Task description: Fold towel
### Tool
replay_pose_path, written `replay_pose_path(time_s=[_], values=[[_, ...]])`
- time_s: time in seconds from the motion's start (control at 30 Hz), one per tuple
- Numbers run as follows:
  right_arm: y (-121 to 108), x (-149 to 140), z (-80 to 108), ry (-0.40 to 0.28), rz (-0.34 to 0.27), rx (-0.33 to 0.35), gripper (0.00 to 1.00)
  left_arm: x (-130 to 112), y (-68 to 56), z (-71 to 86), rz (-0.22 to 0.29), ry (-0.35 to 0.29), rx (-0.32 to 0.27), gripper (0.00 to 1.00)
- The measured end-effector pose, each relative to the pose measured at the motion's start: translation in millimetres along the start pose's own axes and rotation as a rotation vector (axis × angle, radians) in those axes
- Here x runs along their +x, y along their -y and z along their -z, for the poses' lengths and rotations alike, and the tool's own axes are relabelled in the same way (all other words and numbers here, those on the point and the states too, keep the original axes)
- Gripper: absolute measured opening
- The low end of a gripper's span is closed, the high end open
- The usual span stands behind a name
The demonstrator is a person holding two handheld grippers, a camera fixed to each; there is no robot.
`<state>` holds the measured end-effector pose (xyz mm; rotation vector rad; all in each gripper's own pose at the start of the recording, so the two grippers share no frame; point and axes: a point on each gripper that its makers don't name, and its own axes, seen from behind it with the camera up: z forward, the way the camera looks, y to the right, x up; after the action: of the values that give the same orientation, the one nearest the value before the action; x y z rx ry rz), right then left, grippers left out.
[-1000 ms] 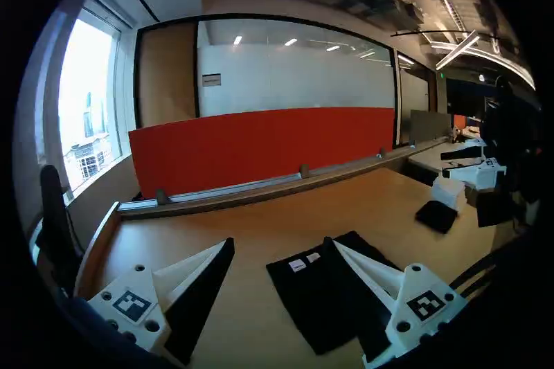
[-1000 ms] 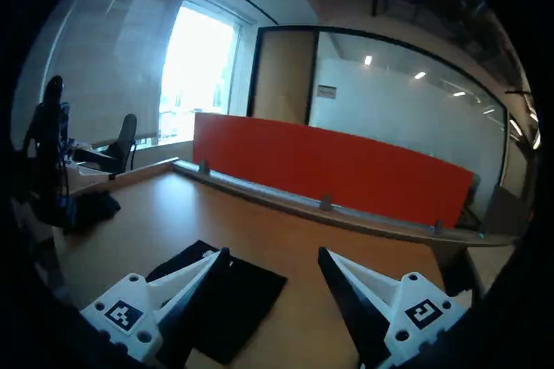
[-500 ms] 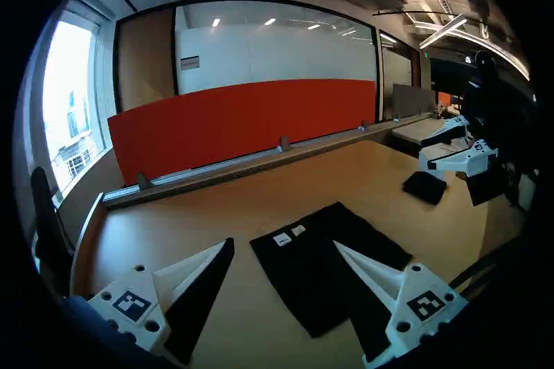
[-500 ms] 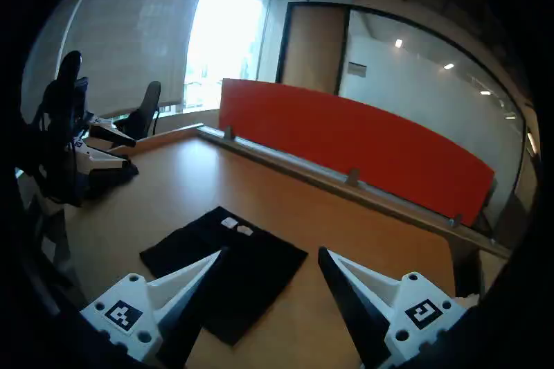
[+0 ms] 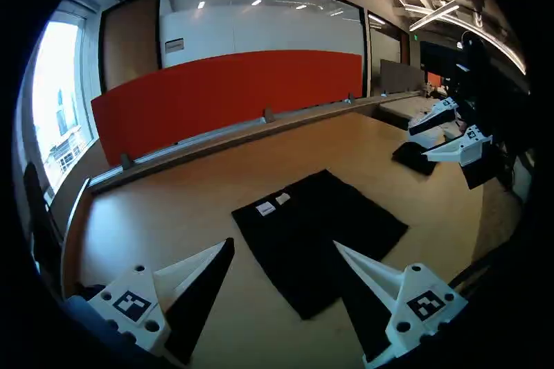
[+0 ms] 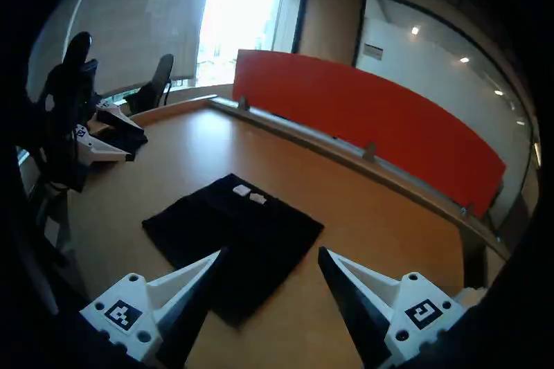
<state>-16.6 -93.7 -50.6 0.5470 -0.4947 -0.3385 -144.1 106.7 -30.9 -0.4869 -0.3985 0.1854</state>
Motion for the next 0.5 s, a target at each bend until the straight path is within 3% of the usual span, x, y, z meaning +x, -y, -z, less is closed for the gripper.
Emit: replay_pose_path(time_s=[0.5], values=[[19.7,-66.0,-33.9,0.115,0.019,0.038,0.99,-65.3,-22.0,-27.7,-0.023,0.118,-0.063,0.95]])
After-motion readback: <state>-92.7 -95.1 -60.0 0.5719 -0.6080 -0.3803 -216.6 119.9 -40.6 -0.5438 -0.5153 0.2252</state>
